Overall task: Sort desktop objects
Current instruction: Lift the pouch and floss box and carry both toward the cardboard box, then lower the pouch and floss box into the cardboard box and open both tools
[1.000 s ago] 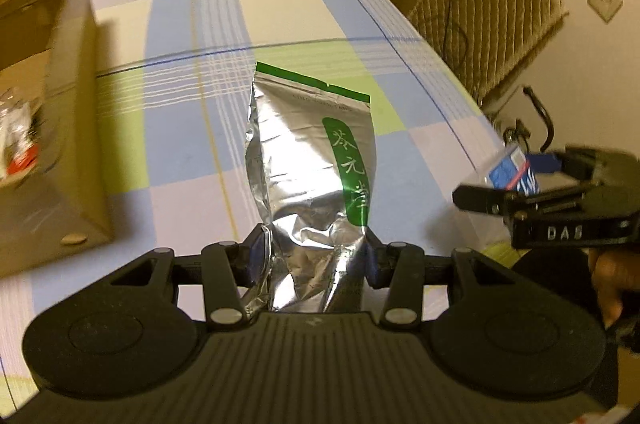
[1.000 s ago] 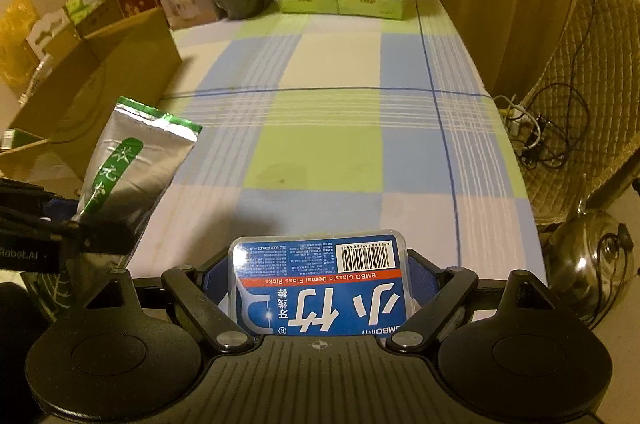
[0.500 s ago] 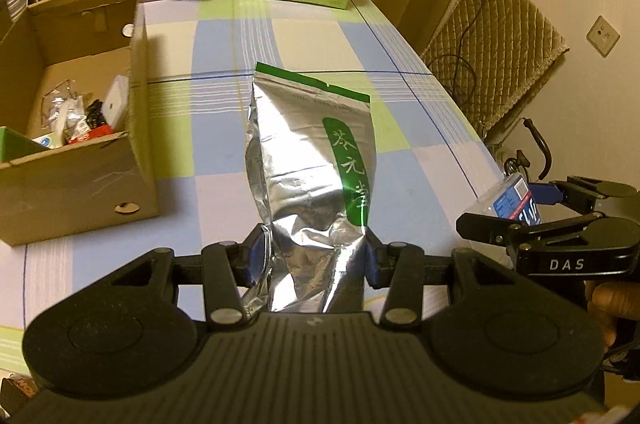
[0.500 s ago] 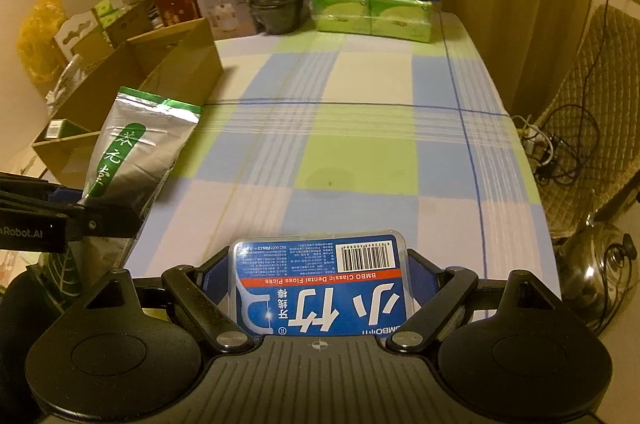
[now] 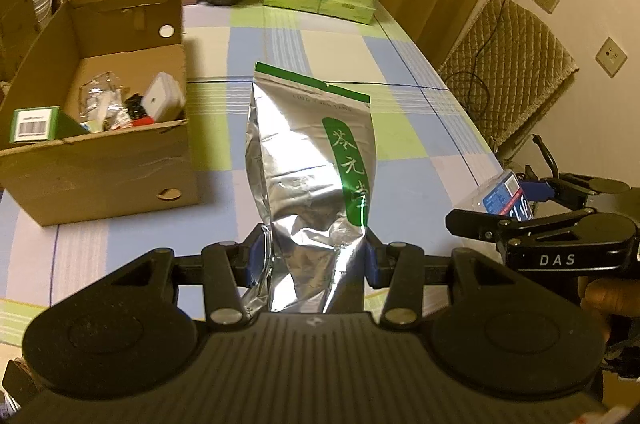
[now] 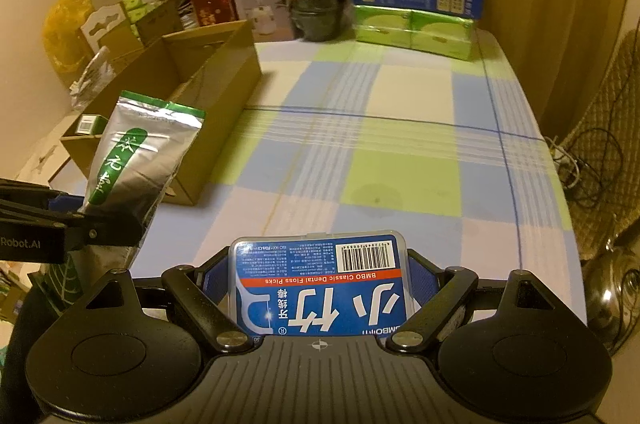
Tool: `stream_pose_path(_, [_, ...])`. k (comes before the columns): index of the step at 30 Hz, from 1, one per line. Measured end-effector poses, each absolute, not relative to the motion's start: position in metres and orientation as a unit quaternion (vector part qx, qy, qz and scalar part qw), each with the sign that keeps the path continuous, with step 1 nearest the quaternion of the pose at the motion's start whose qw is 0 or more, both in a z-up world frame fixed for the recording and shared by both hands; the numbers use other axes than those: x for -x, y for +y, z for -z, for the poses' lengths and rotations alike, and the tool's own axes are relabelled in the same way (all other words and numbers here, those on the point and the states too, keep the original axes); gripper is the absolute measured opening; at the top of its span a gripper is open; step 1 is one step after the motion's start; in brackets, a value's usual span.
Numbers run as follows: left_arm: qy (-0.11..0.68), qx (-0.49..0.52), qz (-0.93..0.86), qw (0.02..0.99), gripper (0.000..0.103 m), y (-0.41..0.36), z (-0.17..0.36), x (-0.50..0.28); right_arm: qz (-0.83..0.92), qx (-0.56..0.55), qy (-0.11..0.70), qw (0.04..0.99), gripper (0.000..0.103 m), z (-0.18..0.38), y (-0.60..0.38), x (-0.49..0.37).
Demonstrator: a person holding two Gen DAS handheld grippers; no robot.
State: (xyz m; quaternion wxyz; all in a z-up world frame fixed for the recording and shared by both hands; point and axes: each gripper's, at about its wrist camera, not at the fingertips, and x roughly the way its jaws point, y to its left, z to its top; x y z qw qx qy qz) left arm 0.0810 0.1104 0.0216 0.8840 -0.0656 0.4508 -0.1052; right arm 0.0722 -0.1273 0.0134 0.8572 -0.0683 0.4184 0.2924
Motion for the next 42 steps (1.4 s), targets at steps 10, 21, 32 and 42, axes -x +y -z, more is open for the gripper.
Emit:
stream_pose_path(10, [0.441, 0.093, 0.086, 0.889, 0.041, 0.143, -0.031, -0.072, -0.32, 0.082, 0.407, 0.852, 0.084, -0.021, -0.093, -0.069])
stream_pose_path(21, [0.429, 0.093, 0.057, 0.897, 0.041, 0.177, -0.048, -0.063, -0.35, 0.094, 0.393, 0.845, 0.084, -0.028, -0.054, -0.065])
stream_pose_path(32, [0.42, 0.093, 0.033, 0.902, 0.041, 0.206, -0.056, -0.059, -0.376, 0.113, 0.381, 0.837, 0.084, -0.03, -0.01, -0.06])
stream_pose_path(42, [0.417, 0.087, 0.012, 0.905, 0.041, 0.241, -0.063, -0.059, -0.397, 0.124, 0.373, 0.83, 0.084, -0.03, 0.025, -0.061])
